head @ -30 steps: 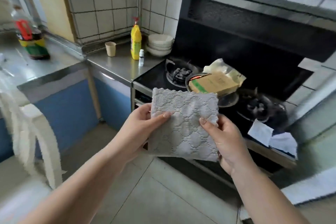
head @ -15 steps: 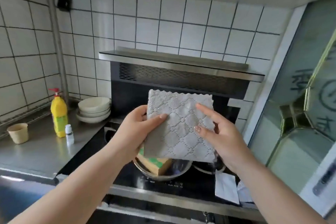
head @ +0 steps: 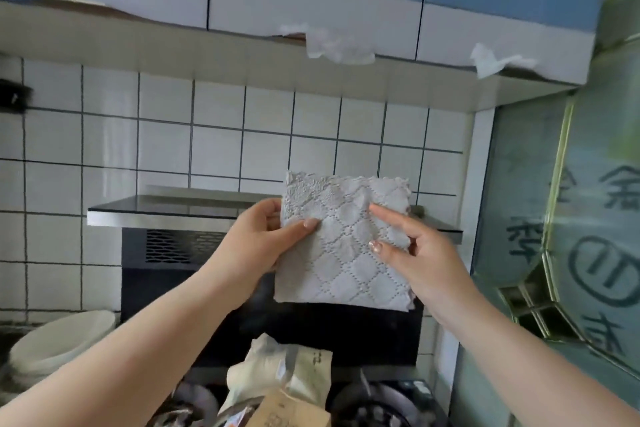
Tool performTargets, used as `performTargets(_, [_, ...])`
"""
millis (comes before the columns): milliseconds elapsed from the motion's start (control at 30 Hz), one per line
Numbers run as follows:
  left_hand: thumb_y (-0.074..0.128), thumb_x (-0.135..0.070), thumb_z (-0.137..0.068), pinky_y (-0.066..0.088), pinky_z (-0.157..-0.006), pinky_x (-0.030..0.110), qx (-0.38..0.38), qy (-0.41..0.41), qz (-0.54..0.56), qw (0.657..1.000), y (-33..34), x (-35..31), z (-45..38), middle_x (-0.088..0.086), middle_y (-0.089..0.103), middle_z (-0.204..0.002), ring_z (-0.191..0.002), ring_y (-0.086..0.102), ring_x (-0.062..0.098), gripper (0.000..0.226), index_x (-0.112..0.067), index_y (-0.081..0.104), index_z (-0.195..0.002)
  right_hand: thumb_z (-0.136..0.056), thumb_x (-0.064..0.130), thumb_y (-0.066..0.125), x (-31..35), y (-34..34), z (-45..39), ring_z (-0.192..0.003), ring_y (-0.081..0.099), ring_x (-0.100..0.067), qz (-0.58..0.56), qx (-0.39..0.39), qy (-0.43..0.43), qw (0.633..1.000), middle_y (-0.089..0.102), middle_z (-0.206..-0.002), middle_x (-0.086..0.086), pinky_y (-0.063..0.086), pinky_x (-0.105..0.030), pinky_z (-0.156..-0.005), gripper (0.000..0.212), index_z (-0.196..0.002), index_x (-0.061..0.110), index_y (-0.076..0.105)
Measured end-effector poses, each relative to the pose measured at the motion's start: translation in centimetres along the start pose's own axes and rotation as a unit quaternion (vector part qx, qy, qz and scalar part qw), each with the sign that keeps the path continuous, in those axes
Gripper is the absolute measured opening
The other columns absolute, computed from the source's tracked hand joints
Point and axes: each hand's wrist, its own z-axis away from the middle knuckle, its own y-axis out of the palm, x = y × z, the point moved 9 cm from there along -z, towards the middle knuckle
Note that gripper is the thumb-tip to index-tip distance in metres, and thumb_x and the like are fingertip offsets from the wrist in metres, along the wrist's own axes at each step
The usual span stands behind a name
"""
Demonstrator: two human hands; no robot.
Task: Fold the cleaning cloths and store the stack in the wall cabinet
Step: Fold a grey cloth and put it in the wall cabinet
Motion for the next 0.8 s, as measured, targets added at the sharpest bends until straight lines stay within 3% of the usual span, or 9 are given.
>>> performTargets(100, [0.075, -0.032, -0.068, 0.058, -0.076, 0.035, -0.003, 0.032, -0.028, 0.999, 0.9, -1.9, -3.4, 0.003, 0.074, -0.095, -0.089, 0.071, 0.019, 0.047, -0.014, 0.061, -0.108, -0.087, 0.011, 0.064, 0.1, -1.6, -3.2, -0.051, 0.048, 0.02, 0.007, -0.008, -0.022, 1.0, 0.045, -0.109, 0.043, 0.037, 0.001, -0.054, 0.046, -0.111, 0.05, 0.055])
performTargets(233, [0.074, -0.029, -0.07, 0.057, -0.08, 0.04, -0.006, 0.078, -0.043, 0.996, 2.7, -4.7, -8.1, 0.001, 0.074, -0.092, -0.087, 0.071, 0.017, 0.042, -0.016, 0.06, -0.107, -0.087, 0.012, 0.064, 0.3, -4.3, -7.8, -0.078, 0.046, 0.033, 0.008, -0.027, -0.071, 0.997, 0.044, -0.111, 0.045, 0.035, 0.007, -0.068, 0.048, -0.108, 0.054, 0.054])
performTargets(367, [0.071, -0.025, -0.079, 0.058, -0.076, 0.034, -0.031, 0.128, -0.09, 0.987, 4.0, -7.3, -11.5, -0.003, 0.074, -0.093, -0.086, 0.07, 0.014, 0.031, -0.018, 0.059, -0.107, -0.087, 0.012, 0.065, -0.1, -6.6, -11.3, -0.066, 0.048, 0.029, 0.004, -0.042, -0.098, 0.994, 0.045, -0.102, 0.05, 0.042, 0.002, -0.066, 0.05, -0.105, 0.057, 0.053])
performTargets(533, [0.058, -0.03, -0.09, 0.053, -0.081, 0.031, -0.078, 0.228, -0.192, 0.951, 5.8, -12.1, -16.4, -0.002, 0.066, -0.104, -0.092, 0.063, 0.013, 0.027, -0.02, 0.055, -0.115, -0.086, 0.016, 0.066, -0.5, -10.2, -15.9, -0.047, 0.043, 0.013, 0.007, -0.065, -0.14, 0.988, 0.056, -0.12, 0.027, 0.035, -0.005, -0.056, 0.046, -0.108, 0.054, 0.054])
performTargets(600, [0.052, -0.025, -0.094, 0.046, -0.094, 0.032, -0.142, 0.325, -0.312, 0.882, 6.5, -15.3, -17.4, -0.003, 0.062, -0.112, -0.104, 0.058, 0.015, 0.028, -0.017, 0.056, -0.121, -0.087, 0.015, 0.066, -0.7, -11.4, -17.2, -0.04, 0.037, 0.003, 0.006, -0.069, -0.15, 0.986, 0.055, -0.12, 0.027, 0.038, -0.007, -0.051, 0.046, -0.109, 0.053, 0.055])
performTargets(667, [0.048, -0.023, -0.095, 0.039, -0.102, 0.035, -0.189, 0.398, -0.449, 0.777, 8.1, -17.5, -18.3, 0.001, 0.053, -0.131, -0.12, 0.05, 0.02, 0.036, -0.016, 0.052, -0.129, -0.087, 0.014, 0.064, -1.1, -12.6, -18.2, -0.044, 0.043, 0.007, 0.002, -0.07, -0.158, 0.985, 0.053, -0.119, 0.029, 0.041, -0.006, -0.054, 0.045, -0.11, 0.051, 0.055])
performTargets(733, [0.046, -0.028, -0.095, 0.026, -0.112, 0.041, -0.196, 0.388, -0.577, 0.691, 9.4, -18.2, -20.2, 0.0, 0.036, -0.148, -0.137, 0.032, 0.021, 0.046, -0.019, 0.039, -0.14, -0.088, 0.014, 0.064, -1.7, -13.4, -19.1, -0.059, 0.051, 0.017, 0.0, -0.069, -0.158, 0.985, 0.053, -0.12, 0.028, 0.042, -0.004, -0.053, 0.043, -0.114, 0.048, 0.056])
performTargets(800, [0.046, -0.035, -0.094, 0.009, -0.116, 0.047, -0.195, 0.335, -0.692, 0.609, 10.1, -17.8, -22.5, -0.001, 0.023, -0.154, -0.144, 0.015, 0.018, 0.057, -0.02, 0.026, -0.145, -0.088, 0.014, 0.064, -2.3, -14.0, -19.9, -0.06, 0.051, 0.019, -0.001, -0.068, -0.16, 0.985, 0.054, -0.12, 0.028, 0.041, -0.001, -0.05, 0.044, -0.114, 0.049, 0.056])
